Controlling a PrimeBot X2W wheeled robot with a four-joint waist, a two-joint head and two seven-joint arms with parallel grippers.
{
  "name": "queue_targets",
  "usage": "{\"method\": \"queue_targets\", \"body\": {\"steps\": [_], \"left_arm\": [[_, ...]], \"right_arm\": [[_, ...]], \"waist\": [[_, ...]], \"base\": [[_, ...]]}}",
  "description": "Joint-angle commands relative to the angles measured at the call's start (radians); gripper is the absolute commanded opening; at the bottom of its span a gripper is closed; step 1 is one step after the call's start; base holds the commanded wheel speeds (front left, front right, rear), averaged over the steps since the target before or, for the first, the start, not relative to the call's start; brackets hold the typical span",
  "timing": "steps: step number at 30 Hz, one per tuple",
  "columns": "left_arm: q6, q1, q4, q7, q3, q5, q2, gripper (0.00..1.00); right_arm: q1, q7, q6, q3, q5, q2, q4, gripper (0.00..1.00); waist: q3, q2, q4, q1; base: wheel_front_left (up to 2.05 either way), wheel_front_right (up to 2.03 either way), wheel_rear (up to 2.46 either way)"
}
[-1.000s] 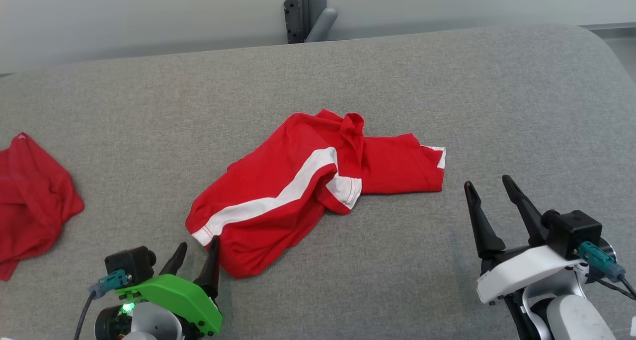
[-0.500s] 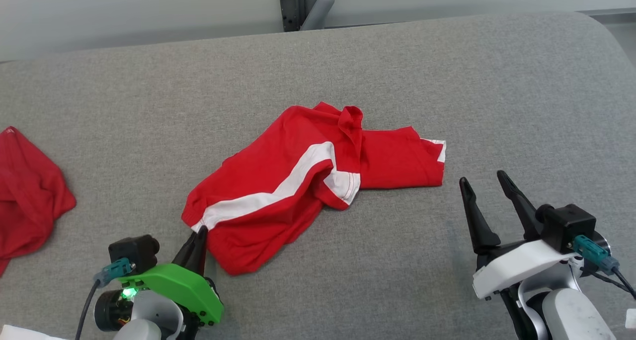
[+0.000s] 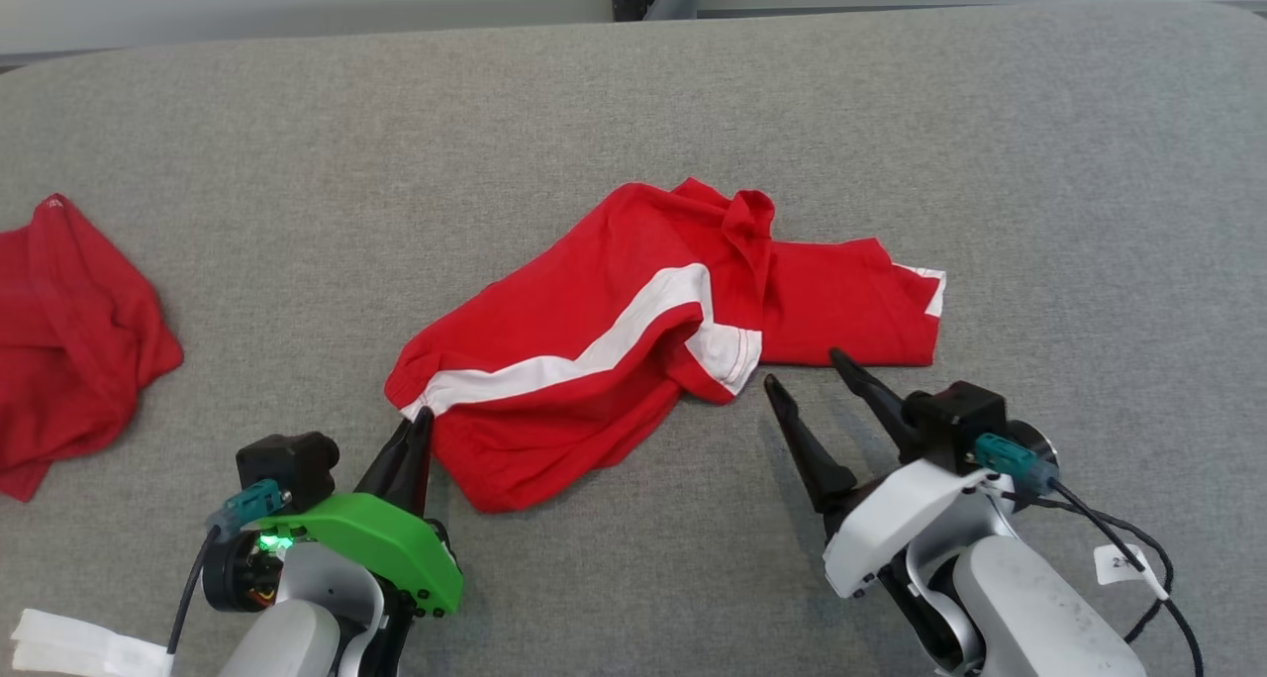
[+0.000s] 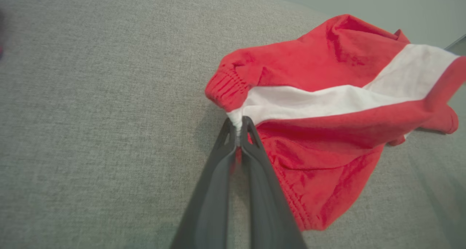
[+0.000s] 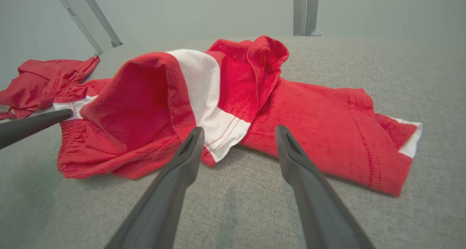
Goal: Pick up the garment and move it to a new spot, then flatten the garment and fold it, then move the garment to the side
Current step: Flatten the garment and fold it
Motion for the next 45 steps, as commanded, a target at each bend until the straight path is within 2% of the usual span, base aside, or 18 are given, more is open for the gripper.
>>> {"method": "queue_targets", "body": {"steps": [1,7,11,12,13,15,22,30,36,45], "left_arm": [[-0.007,-0.022,0.002,-0.005,-0.004,0.009,-0.005,0.00],[-0.015,-0.046,0.014,-0.013,-0.018,0.017,-0.017,0.00],[-0.018,-0.054,0.022,-0.021,-0.022,0.017,-0.022,0.00],[-0.019,-0.057,0.024,-0.024,-0.023,0.017,-0.023,0.00],[-0.020,-0.059,0.026,-0.027,-0.023,0.017,-0.024,0.00],[-0.024,-0.061,0.030,-0.033,-0.023,0.017,-0.024,0.00],[-0.023,-0.071,0.023,-0.075,-0.015,0.031,-0.010,0.00],[-0.004,-0.096,-0.075,-0.101,0.002,0.069,0.043,0.00],[0.009,-0.139,-0.218,-0.069,0.021,0.102,0.107,0.00],[0.028,-0.244,-0.457,0.013,0.049,0.166,0.204,0.00]], "right_arm": [[-0.033,-0.008,0.000,0.027,0.011,-0.006,0.037,1.00],[-0.115,-0.041,0.000,0.085,0.022,-0.007,0.163,1.00],[-0.143,-0.066,0.000,0.106,0.042,-0.010,0.205,1.00],[-0.150,-0.069,0.000,0.113,0.049,-0.012,0.217,0.90],[-0.157,-0.076,0.000,0.119,0.051,-0.015,0.227,0.41],[-0.171,-0.090,0.000,0.128,0.061,-0.018,0.242,0.00],[-0.189,-0.129,0.000,0.122,0.067,-0.046,0.219,0.00],[-0.177,-0.146,0.000,0.022,0.018,-0.115,0.071,0.00],[-0.188,-0.111,0.000,-0.104,-0.035,-0.160,-0.094,0.00],[-0.219,0.005,-0.001,-0.311,-0.110,-0.218,-0.428,0.00]], "waist": [[0.030,0.0000,0.030,0.0000],[0.063,0.0000,0.054,0.0000],[0.071,0.0000,0.058,0.0000],[0.072,0.0000,0.058,0.0000],[0.074,0.0000,0.059,0.0000],[0.075,0.0000,0.058,0.0000],[0.056,0.0000,0.049,0.0000],[0.004,0.0000,0.029,0.0000],[-0.031,0.0000,-0.001,0.0000],[-0.063,0.0000,-0.041,0.0000]], "base": [[0.00,0.00,0.00],[0.00,0.00,0.00],[0.00,0.00,0.00],[0.00,0.00,0.00],[0.00,0.00,0.00],[0.00,0.00,0.00],[0.00,0.00,0.00],[0.00,0.00,0.00],[0.00,0.00,0.00],[0.00,0.00,0.00]]}}
